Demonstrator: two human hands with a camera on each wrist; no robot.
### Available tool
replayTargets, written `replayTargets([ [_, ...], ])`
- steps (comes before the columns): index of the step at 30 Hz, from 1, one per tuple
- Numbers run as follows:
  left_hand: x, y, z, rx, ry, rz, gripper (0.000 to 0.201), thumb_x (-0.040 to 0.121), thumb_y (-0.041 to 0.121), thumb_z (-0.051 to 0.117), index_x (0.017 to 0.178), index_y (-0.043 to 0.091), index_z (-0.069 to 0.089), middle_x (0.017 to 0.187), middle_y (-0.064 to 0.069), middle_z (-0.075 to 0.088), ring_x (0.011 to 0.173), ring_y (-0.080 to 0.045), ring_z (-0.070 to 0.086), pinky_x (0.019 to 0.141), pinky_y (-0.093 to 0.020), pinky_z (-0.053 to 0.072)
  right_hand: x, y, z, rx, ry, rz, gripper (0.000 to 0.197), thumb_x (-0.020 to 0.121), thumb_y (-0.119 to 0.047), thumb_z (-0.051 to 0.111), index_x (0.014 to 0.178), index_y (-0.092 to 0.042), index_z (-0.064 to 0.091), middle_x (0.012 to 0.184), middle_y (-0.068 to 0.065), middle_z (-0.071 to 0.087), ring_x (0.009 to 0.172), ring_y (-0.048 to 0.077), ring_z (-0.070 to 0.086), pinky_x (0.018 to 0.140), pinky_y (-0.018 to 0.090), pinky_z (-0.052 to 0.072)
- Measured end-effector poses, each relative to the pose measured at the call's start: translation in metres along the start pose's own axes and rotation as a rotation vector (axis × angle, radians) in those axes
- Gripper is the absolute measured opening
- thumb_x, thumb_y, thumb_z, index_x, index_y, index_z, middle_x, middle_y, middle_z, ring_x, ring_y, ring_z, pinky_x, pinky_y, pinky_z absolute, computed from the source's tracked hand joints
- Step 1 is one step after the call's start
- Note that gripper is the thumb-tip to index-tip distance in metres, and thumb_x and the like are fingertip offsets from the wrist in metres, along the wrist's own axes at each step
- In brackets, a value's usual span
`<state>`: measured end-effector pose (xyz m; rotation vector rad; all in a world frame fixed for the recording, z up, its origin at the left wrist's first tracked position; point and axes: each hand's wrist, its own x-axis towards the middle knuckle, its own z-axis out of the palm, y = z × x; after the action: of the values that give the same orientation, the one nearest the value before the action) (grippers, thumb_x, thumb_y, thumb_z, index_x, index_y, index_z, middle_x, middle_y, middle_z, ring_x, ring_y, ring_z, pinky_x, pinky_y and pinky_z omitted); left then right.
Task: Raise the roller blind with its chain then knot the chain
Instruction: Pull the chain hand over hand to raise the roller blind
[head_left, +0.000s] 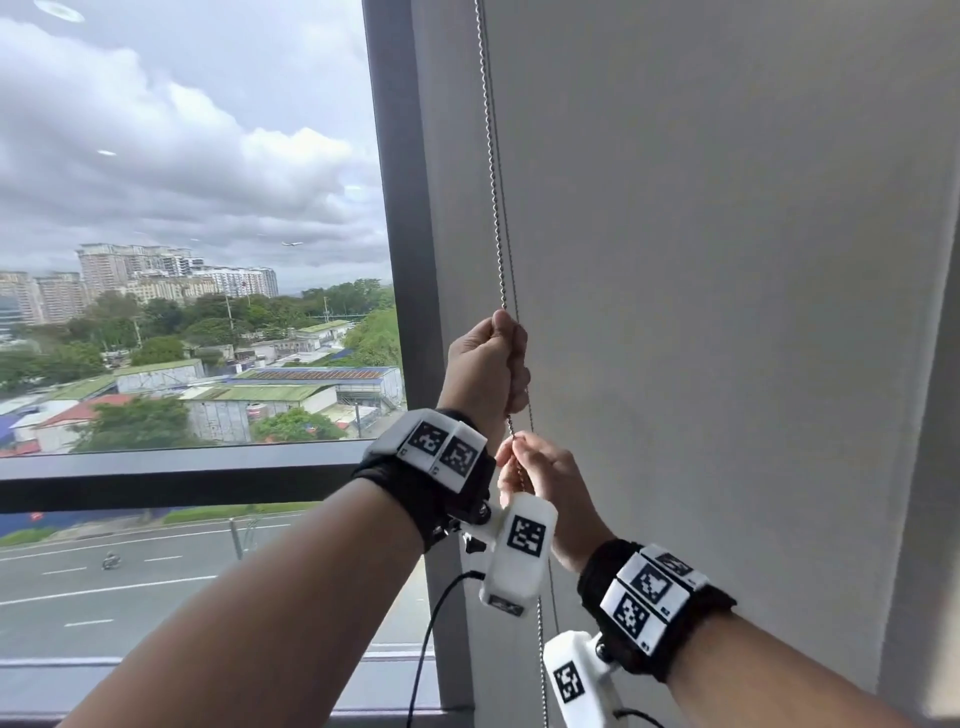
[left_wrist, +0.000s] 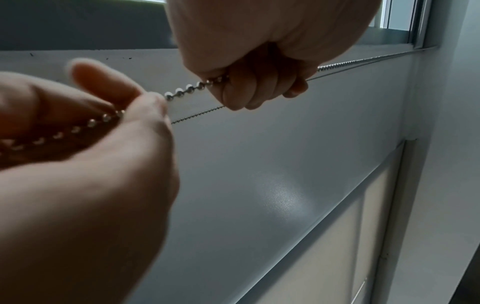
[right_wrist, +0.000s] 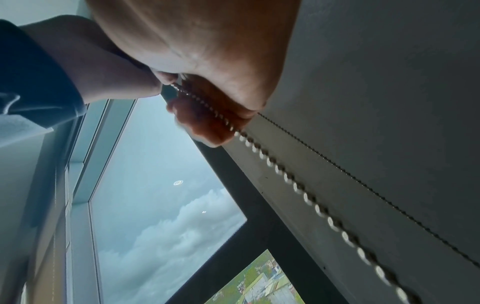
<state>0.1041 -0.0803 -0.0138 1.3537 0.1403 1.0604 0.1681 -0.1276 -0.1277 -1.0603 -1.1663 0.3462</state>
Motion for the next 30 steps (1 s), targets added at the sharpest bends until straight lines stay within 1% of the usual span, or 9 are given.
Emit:
replayTargets([
  [1,-0.001,-0.001,0.000,0.007,0.002,-0.005,0.041,0.098,0.032,0.038,0.059,0.017,0.042,0.044,0.007,0.027,0.032,-0.006,0.019,0.037,-0.012,0.016,0.004,-0.004,-0.002,0.003,0.001,-0.004,0.037,0.092,-0.037,0.041,0.082,-0.005,0.058,0.064,0.016,0.050,0.059,0.025,0.047,0.060,0.037,0.041],
  [4,-0.006,-0.009,-0.003,-0.028,-0.004,-0.025,0.041,0.098,0.032,0.038,0.061,0.016,0.043,0.044,0.005,0.025,0.033,-0.007,0.018,0.036,-0.012,0.015,0.021,-0.021,-0.010,-0.041,0.024,-0.067,0.042,0.090,-0.041,0.043,0.092,-0.004,0.064,0.071,0.001,0.064,0.068,0.018,0.059,0.067,0.037,0.050],
  [10,-0.019,-0.034,-0.019,-0.023,0.009,-0.051,0.038,0.098,0.030,0.039,0.062,0.018,0.047,0.044,0.006,0.027,0.031,-0.005,0.020,0.035,-0.011,0.016,0.056,-0.071,-0.011,-0.067,0.066,-0.139,0.029,0.094,-0.022,0.038,0.098,-0.007,0.063,0.081,0.011,0.061,0.074,0.019,0.059,0.067,0.028,0.051],
  [15,-0.037,-0.058,-0.033,0.014,0.010,-0.109,0.040,0.099,0.027,0.034,0.061,0.017,0.041,0.043,0.007,0.023,0.033,-0.005,0.017,0.038,-0.010,0.015,0.075,-0.099,0.003,-0.058,0.012,-0.116,0.031,0.101,-0.016,0.035,0.106,-0.001,0.061,0.078,0.011,0.063,0.075,0.025,0.061,0.067,0.035,0.049],
  [19,-0.052,-0.075,-0.042,0.091,0.053,-0.158,0.044,0.098,0.032,0.036,0.057,0.020,0.044,0.047,0.006,0.025,0.039,-0.008,0.019,0.042,-0.020,0.010,0.083,-0.112,0.017,0.083,-0.057,-0.031,0.032,0.102,-0.022,0.031,0.096,-0.006,0.058,0.065,0.008,0.054,0.052,0.022,0.048,0.051,0.032,0.044],
  [22,-0.060,-0.083,-0.048,0.111,0.041,-0.197,0.050,0.098,0.032,0.038,0.049,0.021,0.047,0.052,0.002,0.029,0.045,-0.011,0.025,0.049,-0.026,0.013,0.080,-0.111,0.026,0.128,-0.057,0.036,0.036,0.103,-0.029,0.030,0.072,-0.017,0.046,0.051,-0.004,0.035,0.040,0.013,0.026,0.041,0.022,0.024],
  [24,-0.061,-0.085,-0.051,0.105,0.012,-0.221,0.051,0.097,0.032,0.039,0.049,0.021,0.050,0.054,0.001,0.033,0.047,-0.013,0.029,0.050,-0.027,0.019,0.076,-0.109,0.031,0.129,-0.029,0.021,0.040,0.103,-0.029,0.029,0.064,-0.022,0.034,0.051,-0.004,0.026,0.038,0.011,0.018,0.041,0.019,0.015],
  [28,-0.058,-0.081,-0.057,0.042,-0.061,-0.273,0.048,0.095,0.033,0.040,0.060,0.015,0.067,0.063,-0.010,0.052,0.057,-0.023,0.045,0.058,-0.033,0.032,0.070,-0.109,0.037,0.169,0.001,0.004,0.041,0.103,-0.029,0.031,0.062,-0.024,0.030,0.052,-0.004,0.023,0.036,0.009,0.016,0.042,0.018,0.010],
  [30,-0.054,-0.076,-0.059,-0.033,-0.083,-0.283,0.047,0.097,0.030,0.036,0.077,0.007,0.072,0.070,-0.015,0.062,0.062,-0.027,0.057,0.066,-0.038,0.042,0.069,-0.108,0.038,0.188,0.008,-0.002,0.041,0.103,-0.028,0.031,0.062,-0.023,0.031,0.049,-0.007,0.025,0.034,0.008,0.016,0.040,0.015,0.012],
])
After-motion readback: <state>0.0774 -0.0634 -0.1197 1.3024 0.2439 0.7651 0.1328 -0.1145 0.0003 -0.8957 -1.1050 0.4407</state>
